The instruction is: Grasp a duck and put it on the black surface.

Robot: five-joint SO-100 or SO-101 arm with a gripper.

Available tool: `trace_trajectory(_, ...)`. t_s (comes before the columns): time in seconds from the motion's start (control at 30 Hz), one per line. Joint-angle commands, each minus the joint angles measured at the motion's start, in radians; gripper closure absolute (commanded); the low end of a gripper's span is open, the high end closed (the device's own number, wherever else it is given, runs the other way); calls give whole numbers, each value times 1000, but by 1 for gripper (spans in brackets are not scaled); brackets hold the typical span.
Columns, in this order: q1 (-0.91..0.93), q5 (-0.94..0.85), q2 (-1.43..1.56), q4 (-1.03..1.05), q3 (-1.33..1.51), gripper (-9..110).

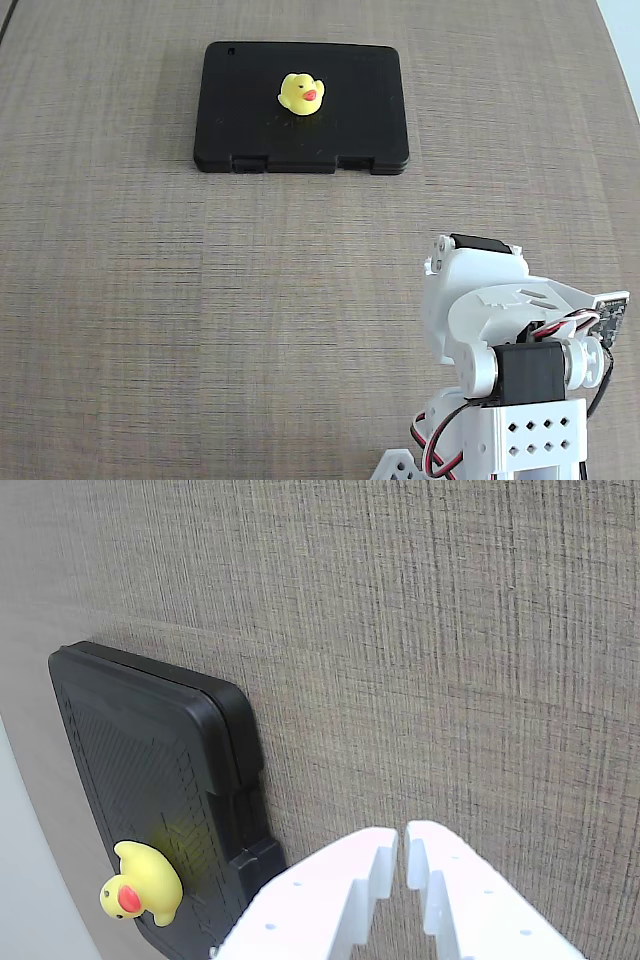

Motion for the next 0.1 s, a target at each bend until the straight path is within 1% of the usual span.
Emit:
trace_trajectory(0.0,3,-6,66,-9,-8,102)
trace_trajectory(0.07,3,-6,66,-9,-8,102)
